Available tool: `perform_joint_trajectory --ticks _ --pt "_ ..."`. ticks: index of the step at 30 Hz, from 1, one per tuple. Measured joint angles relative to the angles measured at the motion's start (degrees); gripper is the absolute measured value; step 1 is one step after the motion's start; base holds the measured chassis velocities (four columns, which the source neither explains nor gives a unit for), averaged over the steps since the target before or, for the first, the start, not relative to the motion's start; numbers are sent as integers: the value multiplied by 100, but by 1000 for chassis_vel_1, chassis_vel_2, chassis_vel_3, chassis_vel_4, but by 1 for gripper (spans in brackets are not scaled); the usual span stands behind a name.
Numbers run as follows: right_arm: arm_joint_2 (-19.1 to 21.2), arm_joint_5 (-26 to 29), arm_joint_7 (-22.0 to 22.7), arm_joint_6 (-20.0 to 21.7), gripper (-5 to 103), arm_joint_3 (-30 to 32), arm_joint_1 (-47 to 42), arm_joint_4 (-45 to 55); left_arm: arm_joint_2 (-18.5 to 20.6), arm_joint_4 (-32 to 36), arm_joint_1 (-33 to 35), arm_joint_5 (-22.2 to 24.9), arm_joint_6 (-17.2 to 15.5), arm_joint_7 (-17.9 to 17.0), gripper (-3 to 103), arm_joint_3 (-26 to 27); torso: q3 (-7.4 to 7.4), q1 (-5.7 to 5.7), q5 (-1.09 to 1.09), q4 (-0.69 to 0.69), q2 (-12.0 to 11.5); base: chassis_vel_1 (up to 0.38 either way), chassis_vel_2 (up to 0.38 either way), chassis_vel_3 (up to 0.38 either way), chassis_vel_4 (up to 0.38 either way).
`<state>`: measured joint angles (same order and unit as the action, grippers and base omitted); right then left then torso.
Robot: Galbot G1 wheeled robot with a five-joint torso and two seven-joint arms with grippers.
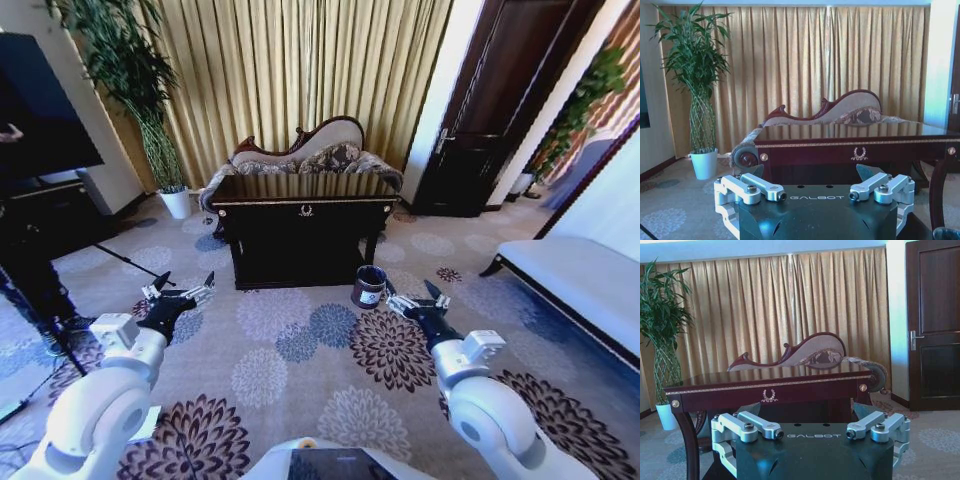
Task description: Move to the front of the table and place the trash on the table into the trash bin.
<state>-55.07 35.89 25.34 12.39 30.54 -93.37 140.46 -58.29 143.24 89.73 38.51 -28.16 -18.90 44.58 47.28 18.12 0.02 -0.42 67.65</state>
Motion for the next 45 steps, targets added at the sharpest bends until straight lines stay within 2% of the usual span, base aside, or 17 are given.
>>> perform_joint_trajectory --ticks 8,11,16,21,25,29,31,37,45 --pt "11 -2 -4 -25 100 7 6 45 -51 0 -11 0 147 -39 100 -32 -3 -5 -3 0 3 -6 3 5 -1" --pt "-2 270 -2 -182 100 21 82 116 -90 0 -13 2 255 -54 100 -47 -2 -4 -1 0 2 0 0 0 0" --pt "-7 316 -6 -348 100 52 111 130 -132 0 -14 6 303 -66 100 -45 -2 -4 -2 0 2 0 0 0 0" --pt "0 281 -9 -356 100 107 95 157 -161 0 -2 7 344 -90 100 -46 -2 -4 -2 0 3 0 0 0 0" --pt "21 95 -7 -195 100 197 40 169 -147 0 -21 5 272 -151 100 -18 -2 -4 -2 0 2 0 0 0 0" --pt "35 -19 -7 -143 100 221 16 155 -88 0 -145 123 383 -87 100 51 -2 -4 -2 0 3 0 0 0 0" --pt "39 -23 -8 -142 100 222 18 155 -75 0 -165 125 355 -89 100 68 -2 -4 -2 0 2 0 0 0 0" --pt "77 -18 -7 -104 100 286 10 180 -24 0 -188 134 -6 -191 100 185 -2 -4 -2 0 3 0 0 0 0" --pt "138 137 -3 -63 100 311 11 228 26 0 -241 166 -68 -134 100 202 -2 -4 -2 0 2 0 0 0 0"
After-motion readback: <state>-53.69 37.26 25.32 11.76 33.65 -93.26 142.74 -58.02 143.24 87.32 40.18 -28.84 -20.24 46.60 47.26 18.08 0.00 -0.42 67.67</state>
